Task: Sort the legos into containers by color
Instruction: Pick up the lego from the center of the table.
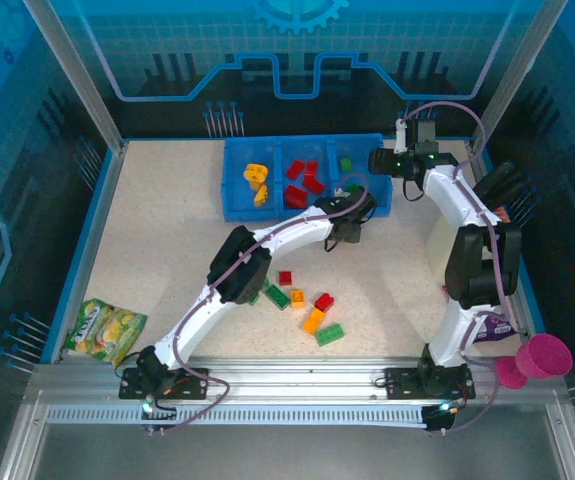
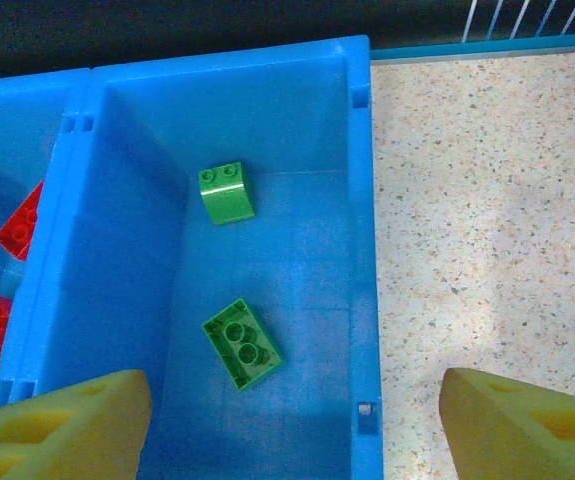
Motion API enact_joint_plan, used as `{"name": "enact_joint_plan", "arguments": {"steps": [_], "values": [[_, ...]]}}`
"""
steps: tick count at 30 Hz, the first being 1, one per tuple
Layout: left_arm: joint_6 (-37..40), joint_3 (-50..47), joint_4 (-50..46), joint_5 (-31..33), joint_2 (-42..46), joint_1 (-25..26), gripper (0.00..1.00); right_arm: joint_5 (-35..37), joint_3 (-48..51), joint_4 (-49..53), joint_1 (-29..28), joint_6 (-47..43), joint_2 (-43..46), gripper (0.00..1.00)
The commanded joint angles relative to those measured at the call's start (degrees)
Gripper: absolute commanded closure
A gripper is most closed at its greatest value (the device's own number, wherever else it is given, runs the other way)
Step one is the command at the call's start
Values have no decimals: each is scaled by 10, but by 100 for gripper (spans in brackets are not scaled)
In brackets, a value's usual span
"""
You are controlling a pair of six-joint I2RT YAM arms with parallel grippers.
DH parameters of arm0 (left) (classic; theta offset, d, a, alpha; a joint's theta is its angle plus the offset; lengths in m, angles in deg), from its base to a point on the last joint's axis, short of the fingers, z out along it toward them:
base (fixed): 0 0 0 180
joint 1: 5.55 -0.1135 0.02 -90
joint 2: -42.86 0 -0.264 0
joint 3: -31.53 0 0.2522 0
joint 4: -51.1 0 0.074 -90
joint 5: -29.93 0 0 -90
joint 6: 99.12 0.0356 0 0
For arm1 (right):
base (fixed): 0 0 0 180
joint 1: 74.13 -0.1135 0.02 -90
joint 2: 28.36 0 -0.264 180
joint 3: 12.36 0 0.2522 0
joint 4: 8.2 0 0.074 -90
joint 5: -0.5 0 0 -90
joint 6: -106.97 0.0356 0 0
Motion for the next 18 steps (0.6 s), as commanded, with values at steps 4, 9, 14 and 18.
{"name": "enact_joint_plan", "arguments": {"steps": [4,9,14,18], "values": [[2,-27,1,-16,-15,-15,70,-21,-7,1,5,1,11,23],[23,-64,6,-21,17,-21,75,-16,2,11,6,-9,25,24],[51,-152,9,-12,112,-17,76,-45,55,6,6,-2,61,23],[96,-256,21,32,247,-24,76,-69,148,-8,5,28,118,25]]}}
